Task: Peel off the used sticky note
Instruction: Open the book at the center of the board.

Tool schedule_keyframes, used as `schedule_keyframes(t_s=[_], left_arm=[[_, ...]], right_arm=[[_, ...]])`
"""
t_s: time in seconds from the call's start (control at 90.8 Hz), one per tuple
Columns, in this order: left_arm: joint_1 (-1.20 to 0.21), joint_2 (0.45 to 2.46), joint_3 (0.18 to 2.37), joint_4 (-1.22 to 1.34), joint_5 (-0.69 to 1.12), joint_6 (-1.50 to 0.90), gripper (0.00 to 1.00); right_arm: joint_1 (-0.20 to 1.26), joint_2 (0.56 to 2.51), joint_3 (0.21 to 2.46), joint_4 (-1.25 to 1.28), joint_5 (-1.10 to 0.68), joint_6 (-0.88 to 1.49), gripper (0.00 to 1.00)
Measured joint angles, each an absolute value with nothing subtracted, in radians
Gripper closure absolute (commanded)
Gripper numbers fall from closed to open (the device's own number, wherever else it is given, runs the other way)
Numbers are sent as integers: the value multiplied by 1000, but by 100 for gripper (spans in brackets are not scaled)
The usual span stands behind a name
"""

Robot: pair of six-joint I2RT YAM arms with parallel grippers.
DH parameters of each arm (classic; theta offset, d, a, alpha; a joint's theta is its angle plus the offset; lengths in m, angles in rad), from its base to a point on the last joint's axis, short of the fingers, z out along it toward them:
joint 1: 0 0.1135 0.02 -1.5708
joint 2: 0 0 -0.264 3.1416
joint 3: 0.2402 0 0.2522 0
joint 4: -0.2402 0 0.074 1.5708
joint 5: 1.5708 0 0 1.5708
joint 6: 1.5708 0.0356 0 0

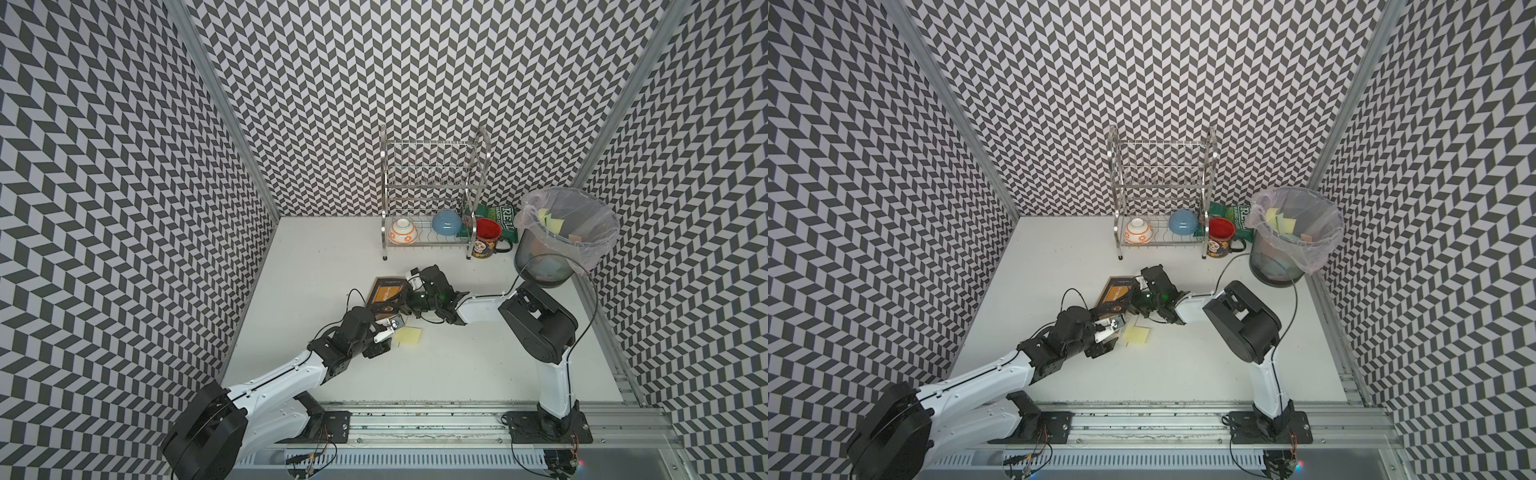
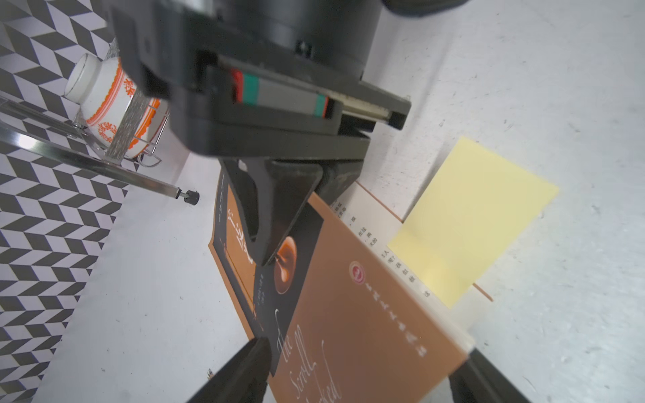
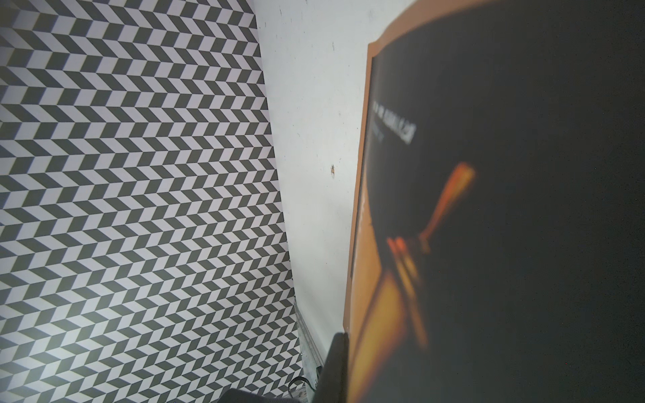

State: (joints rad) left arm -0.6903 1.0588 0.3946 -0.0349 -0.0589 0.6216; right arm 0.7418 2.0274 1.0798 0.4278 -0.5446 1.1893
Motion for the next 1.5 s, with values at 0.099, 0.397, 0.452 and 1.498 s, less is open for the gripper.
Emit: schedule_keyframes(t_s=[0.099,0.397,0.452,1.498], left_arm=[[-707,1053,388,-23,-59,632,16],[-738,1055,365,22,-100,638,18],[-739,1074,364,46,-120,637,20],[-736,997,322,91,-160,561,100]], right_arm=[[742,2027,1084,428,-551,1197,94],[742,2027,1092,434,-559,1206,94],[742,2027,1092,434,-559,1206,94],[707,2006,1098,373,-589,1113,30]])
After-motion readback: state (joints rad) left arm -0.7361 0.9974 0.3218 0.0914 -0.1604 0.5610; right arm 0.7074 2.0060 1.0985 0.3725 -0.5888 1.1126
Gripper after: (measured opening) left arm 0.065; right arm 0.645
